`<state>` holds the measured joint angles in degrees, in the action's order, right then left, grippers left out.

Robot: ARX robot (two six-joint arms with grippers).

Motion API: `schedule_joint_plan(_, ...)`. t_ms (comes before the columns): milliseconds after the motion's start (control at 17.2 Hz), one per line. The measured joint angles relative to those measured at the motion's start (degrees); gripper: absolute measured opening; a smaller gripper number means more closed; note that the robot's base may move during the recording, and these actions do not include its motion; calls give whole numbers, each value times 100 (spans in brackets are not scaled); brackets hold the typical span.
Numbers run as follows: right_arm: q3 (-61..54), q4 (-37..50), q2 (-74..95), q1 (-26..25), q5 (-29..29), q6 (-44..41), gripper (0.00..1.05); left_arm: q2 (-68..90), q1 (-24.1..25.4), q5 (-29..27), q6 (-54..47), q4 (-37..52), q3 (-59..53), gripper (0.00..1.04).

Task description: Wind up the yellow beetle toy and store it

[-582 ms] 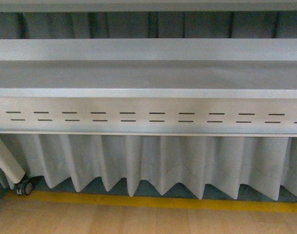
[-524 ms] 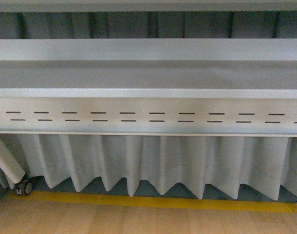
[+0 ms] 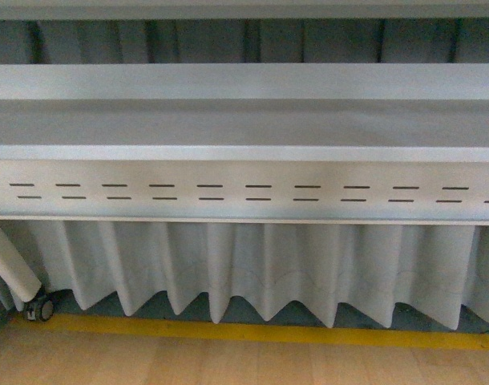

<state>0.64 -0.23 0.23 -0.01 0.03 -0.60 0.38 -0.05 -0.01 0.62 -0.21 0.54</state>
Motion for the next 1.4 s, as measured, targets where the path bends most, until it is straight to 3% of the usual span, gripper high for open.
schedule_joint_plan(1397,0,-2,0,0,0,0,98,0,0,0,-9,0,0,98)
